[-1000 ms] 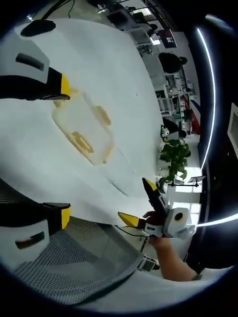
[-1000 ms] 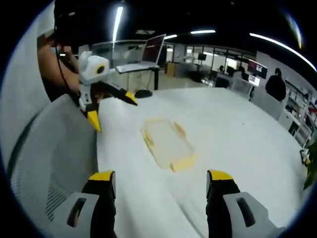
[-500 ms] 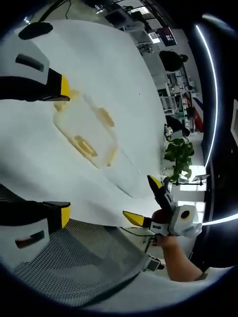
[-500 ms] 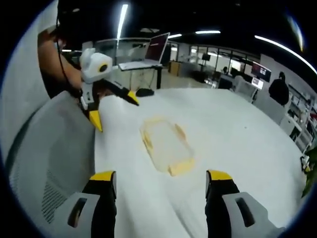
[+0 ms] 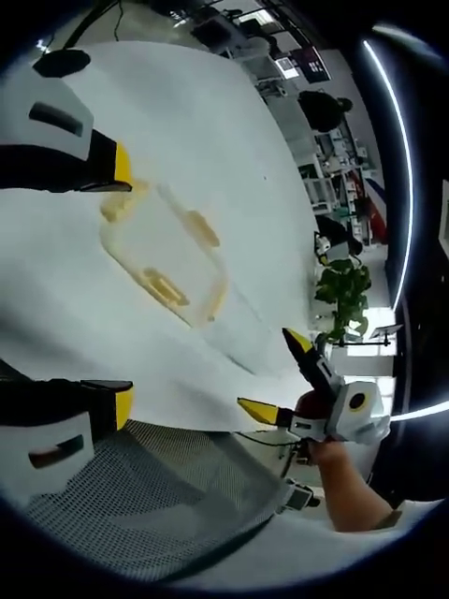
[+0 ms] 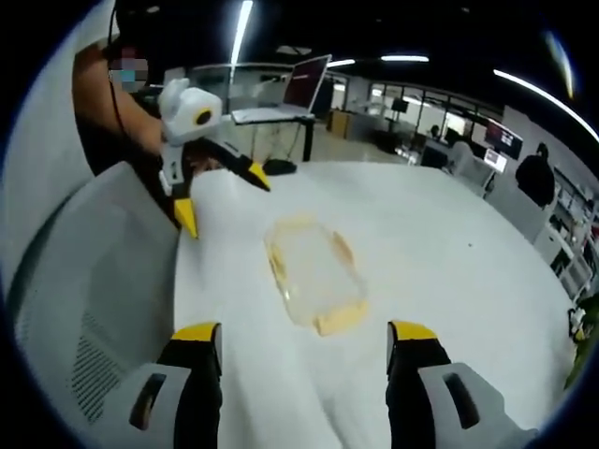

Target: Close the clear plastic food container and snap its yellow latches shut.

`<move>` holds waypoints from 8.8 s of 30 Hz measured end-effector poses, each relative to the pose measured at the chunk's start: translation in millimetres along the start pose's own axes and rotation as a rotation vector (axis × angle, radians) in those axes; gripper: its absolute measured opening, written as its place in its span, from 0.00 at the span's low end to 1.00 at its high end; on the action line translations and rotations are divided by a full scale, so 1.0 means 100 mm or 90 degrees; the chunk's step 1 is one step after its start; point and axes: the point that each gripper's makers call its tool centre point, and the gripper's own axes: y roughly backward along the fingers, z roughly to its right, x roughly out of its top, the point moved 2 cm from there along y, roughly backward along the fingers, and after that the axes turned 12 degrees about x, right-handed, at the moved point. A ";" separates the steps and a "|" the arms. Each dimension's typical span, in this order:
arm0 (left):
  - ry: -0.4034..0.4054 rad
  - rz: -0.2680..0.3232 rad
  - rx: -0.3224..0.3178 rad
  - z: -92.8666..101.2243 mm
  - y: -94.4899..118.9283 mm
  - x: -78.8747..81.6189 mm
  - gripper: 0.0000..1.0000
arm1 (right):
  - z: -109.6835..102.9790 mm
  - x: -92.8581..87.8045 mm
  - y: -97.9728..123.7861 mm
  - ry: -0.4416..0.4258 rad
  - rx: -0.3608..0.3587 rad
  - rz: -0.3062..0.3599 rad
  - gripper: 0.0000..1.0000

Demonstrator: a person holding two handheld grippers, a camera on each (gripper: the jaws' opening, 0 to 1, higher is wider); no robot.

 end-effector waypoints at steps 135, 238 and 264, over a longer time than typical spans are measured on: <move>-0.316 -0.169 -0.159 -0.82 -0.78 -0.29 0.60 | 0.60 -0.25 -0.83 0.089 0.165 -0.257 0.52; -0.362 -0.226 -0.207 -0.64 -0.63 -0.13 0.39 | 0.62 -0.18 -0.75 0.118 0.182 -0.325 0.38; -0.369 -0.226 -0.180 -0.60 -0.56 0.10 0.38 | 0.65 -0.02 -0.49 0.146 0.165 -0.325 0.38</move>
